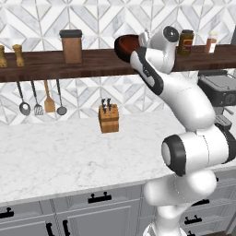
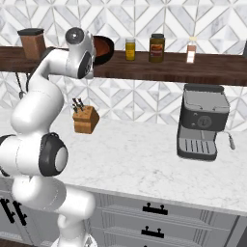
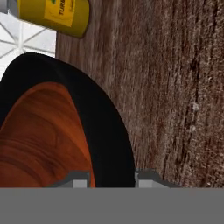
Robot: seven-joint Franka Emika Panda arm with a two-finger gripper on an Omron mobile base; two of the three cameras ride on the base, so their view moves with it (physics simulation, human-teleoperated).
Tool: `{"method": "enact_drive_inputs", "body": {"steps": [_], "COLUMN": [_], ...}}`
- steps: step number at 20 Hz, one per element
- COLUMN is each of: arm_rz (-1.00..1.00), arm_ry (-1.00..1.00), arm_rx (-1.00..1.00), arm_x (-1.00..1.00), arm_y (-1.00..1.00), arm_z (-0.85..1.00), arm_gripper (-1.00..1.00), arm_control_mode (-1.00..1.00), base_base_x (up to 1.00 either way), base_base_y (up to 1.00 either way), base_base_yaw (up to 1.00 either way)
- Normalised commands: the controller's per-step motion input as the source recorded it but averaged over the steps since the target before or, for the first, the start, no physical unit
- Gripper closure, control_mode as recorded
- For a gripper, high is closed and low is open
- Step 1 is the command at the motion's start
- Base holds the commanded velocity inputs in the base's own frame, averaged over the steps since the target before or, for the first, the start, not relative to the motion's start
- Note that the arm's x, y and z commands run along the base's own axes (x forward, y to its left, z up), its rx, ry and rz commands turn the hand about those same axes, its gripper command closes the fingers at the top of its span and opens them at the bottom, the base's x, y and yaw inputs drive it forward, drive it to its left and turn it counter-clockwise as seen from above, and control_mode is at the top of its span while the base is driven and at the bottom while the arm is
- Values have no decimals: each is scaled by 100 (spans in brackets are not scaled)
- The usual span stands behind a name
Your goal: Pick up the bowls on the counter and stack them on top of one another in the open cabinet. Place the smaller bowl on top of the larger bowl.
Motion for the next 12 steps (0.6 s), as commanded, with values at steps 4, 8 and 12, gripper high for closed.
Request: {"method": "enact_drive_inputs", "body": {"steps": [4, 8, 12], "arm_rz": [0, 0, 0], "arm_ry": [0, 0, -5], "arm_rx": [0, 0, 0], "arm_x": [66, 60, 32], "arm_y": [0, 4, 15], "arm_z": [-13, -25, -15], "arm_gripper": [100, 100, -100], "arm_control_mode": [-100, -100, -100], "base_base_x": [0, 0, 0], "base_base_y": [0, 0, 0], "base_base_yaw": [0, 0, 0]}}
